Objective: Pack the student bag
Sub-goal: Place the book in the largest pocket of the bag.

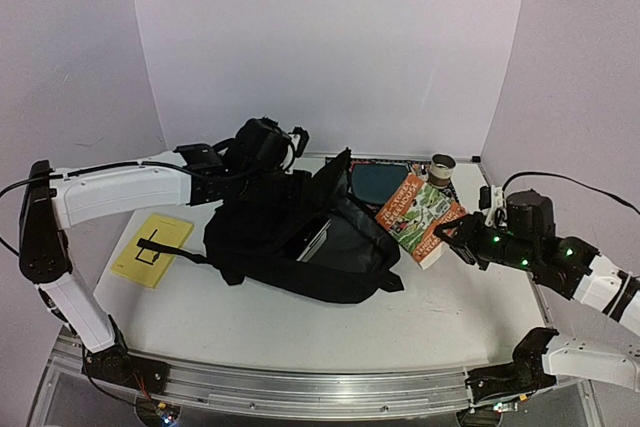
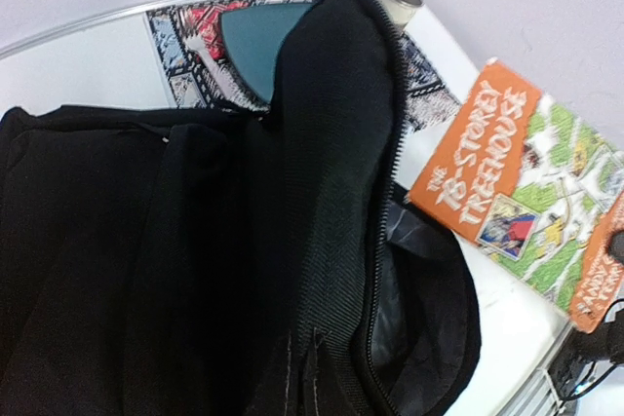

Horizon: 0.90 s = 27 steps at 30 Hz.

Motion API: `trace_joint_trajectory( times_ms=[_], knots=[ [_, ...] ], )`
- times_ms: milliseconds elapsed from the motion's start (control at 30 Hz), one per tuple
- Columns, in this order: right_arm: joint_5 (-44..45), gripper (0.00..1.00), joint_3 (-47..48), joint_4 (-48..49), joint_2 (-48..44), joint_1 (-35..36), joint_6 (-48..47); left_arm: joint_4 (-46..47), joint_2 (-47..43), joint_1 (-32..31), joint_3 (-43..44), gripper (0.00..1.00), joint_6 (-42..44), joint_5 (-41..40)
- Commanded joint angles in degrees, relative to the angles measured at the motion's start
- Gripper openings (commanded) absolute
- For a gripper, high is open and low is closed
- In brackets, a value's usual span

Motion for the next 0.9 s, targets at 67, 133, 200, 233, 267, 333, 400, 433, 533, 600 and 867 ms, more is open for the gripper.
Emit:
trace_joint_trajectory(
  times_ms=[67, 133, 200, 233, 267, 333, 400, 433, 533, 600, 867],
  knots=[
    [-10.96, 0.0, 0.59, 22.54, 7.92, 0.08, 8.48, 17.62, -8.08, 0.14, -5.89, 0.0, -0.5, 3.77],
    [-12.84, 0.0, 1.31, 26.15, 10.19, 0.09, 10.49, 20.24, -9.29, 0.11, -8.06, 0.0, -0.38, 5.27],
    [-14.0, 0.0, 2.39, 28.8, 12.96, 0.12, 12.39, 22.97, -10.32, 0.13, -9.38, 0.0, -0.17, 6.42],
    [-14.49, 0.0, 2.87, 30.08, 14.26, 0.13, 13.31, 24.33, -10.7, 0.11, -9.97, 0.0, -0.05, 6.61],
    [-15.08, 0.0, 3.11, 32.03, 15.49, 0.16, 14.46, 25.28, -11.04, 0.11, -10.59, 0.0, 0.07, 7.69],
    [-15.62, 0.0, 3.35, 35.21, 17.96, 0.29, 16.66, 27.06, -11.75, 0.08, -11.56, 0.0, 0.06, 9.2],
    [-15.77, 0.0, 3.74, 38.06, 20.43, 0.71, 18.01, 28.52, -12.25, 0.08, -12.05, 0.0, 0.04, 9.92],
    [-15.86, 0.0, 4.11, 39.44, 21.47, 1.01, 18.6, 28.97, -12.36, 0.08, -12.2, 0.0, 0.07, 10.17],
    [-16.26, 0.0, 5.41, 43.41, 24.7, 2.71, 19.93, 29.6, -12.13, 0.07, -12.02, 0.0, 0.49, 11.02],
    [-16.33, 0.0, 6.66, 44.68, 26.69, 3.95, 20.24, 29.68, -11.81, 0.06, -11.83, 0.0, 0.63, 11.22],
    [-15.77, 0.0, 11.39, 48.13, 35.17, 8.61, 20.88, 29.94, -11.18, 0.08, -11.09, 0.0, 0.36, 12.82]
  ],
)
